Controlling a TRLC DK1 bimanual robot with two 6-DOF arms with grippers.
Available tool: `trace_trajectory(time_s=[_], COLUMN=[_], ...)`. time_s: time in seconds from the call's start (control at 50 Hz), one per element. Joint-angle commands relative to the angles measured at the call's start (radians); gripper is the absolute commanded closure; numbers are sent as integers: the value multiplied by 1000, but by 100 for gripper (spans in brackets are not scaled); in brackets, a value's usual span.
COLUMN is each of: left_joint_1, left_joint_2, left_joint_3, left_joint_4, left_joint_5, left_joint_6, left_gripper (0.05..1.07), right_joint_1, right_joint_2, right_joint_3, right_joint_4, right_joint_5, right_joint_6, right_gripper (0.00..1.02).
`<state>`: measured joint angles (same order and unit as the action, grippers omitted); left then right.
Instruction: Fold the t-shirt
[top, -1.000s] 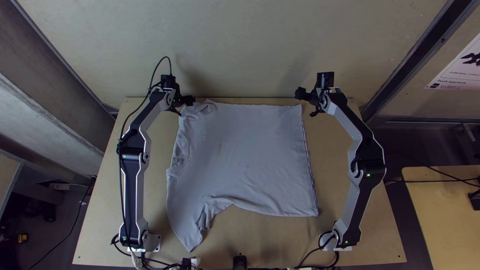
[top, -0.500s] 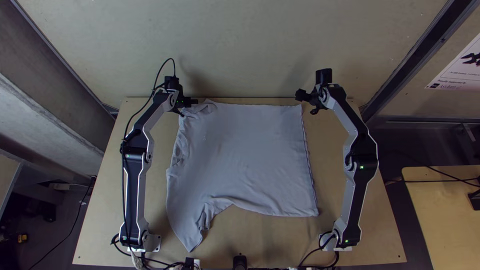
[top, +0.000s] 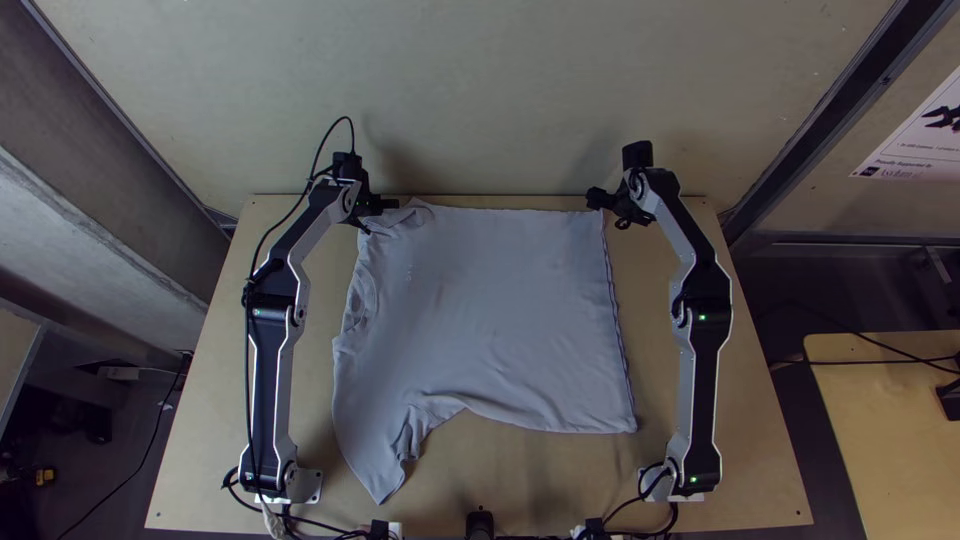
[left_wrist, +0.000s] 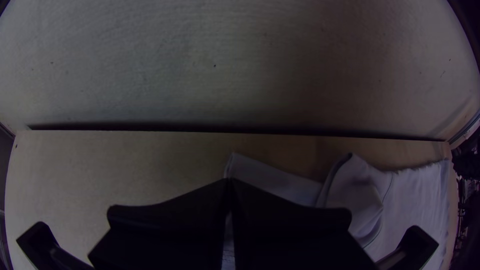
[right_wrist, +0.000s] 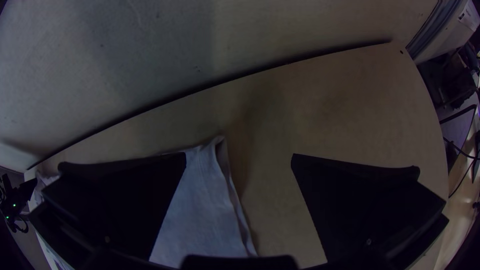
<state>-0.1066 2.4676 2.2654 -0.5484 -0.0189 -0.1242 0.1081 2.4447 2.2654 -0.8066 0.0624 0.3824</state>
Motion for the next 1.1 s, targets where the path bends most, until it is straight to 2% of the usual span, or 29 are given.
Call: trace_trajectory(time_s=[0.0,0.08,0.14,0.24,0.36,0.42,0.44,0.48,0.56,0.76,1.08], left_joint_1=[-18,-18,-18,-18,-16,-16,-16,-13,-8,16,71], left_joint_2=[-13,-13,-12,-10,-12,-15,-16,-21,-30,-75,-139], left_joint_3=[-7,-7,-7,-7,-7,-7,-7,-7,-7,-10,-7], left_joint_4=[-47,-45,-45,-45,-45,-45,-45,-45,-45,-61,-16], left_joint_5=[5,5,5,5,4,5,4,4,5,5,19], left_joint_6=[-20,-20,-20,-20,-20,-18,-18,-18,-20,-45,-98], left_gripper=[105,105,105,105,105,105,105,105,105,105,105], right_joint_1=[1,7,12,21,31,35,36,39,41,41,28], right_joint_2=[53,73,85,103,119,122,122,122,117,79,22], right_joint_3=[40,51,56,62,69,69,71,71,71,71,82], right_joint_4=[-19,-19,-11,-3,7,15,18,27,55,67,161], right_joint_5=[-7,-12,-12,-15,-15,-15,-15,-15,-13,-13,-13], right_joint_6=[32,33,33,30,26,24,24,19,7,6,-16], right_gripper=[10,11,19,22,48,52,57,68,99,100,100])
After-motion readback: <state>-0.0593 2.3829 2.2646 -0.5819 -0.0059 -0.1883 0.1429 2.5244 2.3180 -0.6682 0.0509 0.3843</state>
